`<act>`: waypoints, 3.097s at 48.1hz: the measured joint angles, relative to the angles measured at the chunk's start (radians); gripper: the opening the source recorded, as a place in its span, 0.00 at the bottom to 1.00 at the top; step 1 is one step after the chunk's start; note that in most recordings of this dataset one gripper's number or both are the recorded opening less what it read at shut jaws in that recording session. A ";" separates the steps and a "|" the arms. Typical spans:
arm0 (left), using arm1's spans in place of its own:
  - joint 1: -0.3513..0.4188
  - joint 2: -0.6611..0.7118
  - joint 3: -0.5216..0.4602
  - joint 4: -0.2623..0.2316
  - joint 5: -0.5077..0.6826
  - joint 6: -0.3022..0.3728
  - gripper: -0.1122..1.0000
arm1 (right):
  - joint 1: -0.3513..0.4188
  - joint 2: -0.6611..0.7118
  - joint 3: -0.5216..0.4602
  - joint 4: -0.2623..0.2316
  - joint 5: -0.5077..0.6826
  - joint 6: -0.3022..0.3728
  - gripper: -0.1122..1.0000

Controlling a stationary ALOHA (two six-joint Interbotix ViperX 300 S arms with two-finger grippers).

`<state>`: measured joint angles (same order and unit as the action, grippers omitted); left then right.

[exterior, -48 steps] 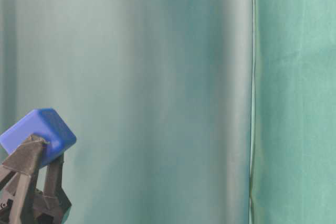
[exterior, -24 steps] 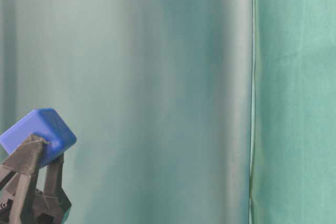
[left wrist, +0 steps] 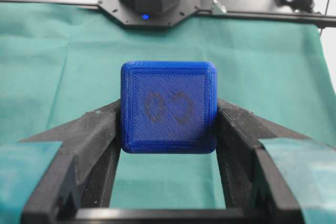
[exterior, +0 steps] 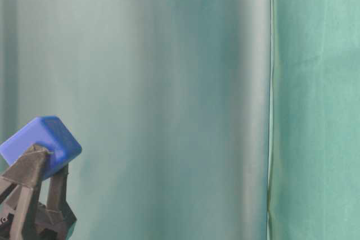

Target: Handover the blue block to the right arm after grasping it with the left arm, then place it in the designated position.

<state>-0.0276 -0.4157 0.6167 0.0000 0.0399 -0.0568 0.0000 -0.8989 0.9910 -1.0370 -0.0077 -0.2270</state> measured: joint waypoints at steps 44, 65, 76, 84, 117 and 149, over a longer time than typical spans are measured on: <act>0.002 0.000 0.000 0.000 0.000 -0.002 0.52 | 0.002 0.130 -0.083 0.000 -0.018 -0.002 0.93; 0.000 0.000 -0.002 0.000 -0.002 -0.002 0.52 | -0.003 0.391 -0.276 0.000 -0.063 -0.002 0.93; 0.000 0.000 -0.002 0.000 0.000 -0.002 0.52 | -0.012 0.526 -0.385 0.000 -0.066 -0.006 0.93; 0.000 0.000 -0.002 0.000 -0.002 -0.002 0.52 | -0.015 0.607 -0.459 -0.008 -0.074 -0.032 0.93; 0.000 0.000 0.000 0.000 0.002 -0.002 0.52 | -0.020 0.721 -0.572 -0.011 -0.086 -0.051 0.93; 0.000 0.000 -0.002 0.000 0.003 -0.003 0.52 | -0.021 0.723 -0.572 -0.023 -0.084 -0.049 0.63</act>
<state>-0.0276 -0.4157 0.6151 0.0000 0.0430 -0.0598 -0.0215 -0.1764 0.4188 -1.0600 -0.0920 -0.2761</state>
